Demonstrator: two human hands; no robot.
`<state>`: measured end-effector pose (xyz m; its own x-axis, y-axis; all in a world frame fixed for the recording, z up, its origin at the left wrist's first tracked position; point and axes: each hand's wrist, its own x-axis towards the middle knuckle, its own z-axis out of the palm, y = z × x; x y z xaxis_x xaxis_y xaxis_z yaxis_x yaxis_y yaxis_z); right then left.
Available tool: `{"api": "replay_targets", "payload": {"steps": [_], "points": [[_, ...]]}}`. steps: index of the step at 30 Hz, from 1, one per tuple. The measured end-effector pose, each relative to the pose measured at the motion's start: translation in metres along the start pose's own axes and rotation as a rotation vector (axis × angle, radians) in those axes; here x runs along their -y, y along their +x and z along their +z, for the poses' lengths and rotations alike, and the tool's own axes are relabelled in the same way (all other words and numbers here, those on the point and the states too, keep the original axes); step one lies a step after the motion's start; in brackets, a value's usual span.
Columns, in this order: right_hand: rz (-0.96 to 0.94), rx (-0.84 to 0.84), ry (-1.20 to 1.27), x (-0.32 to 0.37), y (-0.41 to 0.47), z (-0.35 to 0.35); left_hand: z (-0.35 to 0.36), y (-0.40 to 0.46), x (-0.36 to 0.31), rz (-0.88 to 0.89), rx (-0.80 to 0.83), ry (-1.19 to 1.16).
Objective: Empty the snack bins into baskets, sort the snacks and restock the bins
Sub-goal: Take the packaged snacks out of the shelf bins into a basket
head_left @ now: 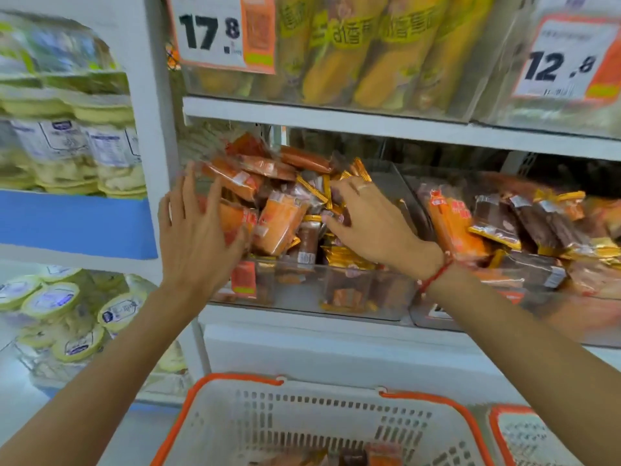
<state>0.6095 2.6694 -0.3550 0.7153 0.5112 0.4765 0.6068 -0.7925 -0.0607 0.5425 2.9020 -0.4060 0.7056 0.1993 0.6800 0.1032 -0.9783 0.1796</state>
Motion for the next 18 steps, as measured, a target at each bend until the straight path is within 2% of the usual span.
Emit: {"api": "replay_targets", "payload": {"steps": [2, 5, 7, 9, 13, 18], "points": [[-0.029, 0.083, 0.0, 0.009, 0.033, 0.009, -0.001, 0.003, 0.0, 0.021, 0.002, 0.084], [-0.007, 0.416, 0.069, 0.028, 0.077, 0.017, -0.002, 0.002, 0.003, 0.068, -0.019, 0.109], [0.036, 0.56, 0.135, 0.036, 0.098, 0.018, -0.004, 0.003, 0.008, 0.11, -0.049, 0.121], [0.057, 0.588, 0.186, 0.043, 0.111, 0.025, -0.006, 0.006, 0.012, 0.126, -0.039, 0.131], [0.038, 0.529, 0.1, 0.051, 0.104, 0.047, -0.018, 0.011, 0.009, 0.09, 0.075, 0.203], [0.043, 0.449, 0.29, 0.03, 0.069, 0.033, -0.043, 0.021, -0.011, 0.071, 0.192, 0.317]]}}
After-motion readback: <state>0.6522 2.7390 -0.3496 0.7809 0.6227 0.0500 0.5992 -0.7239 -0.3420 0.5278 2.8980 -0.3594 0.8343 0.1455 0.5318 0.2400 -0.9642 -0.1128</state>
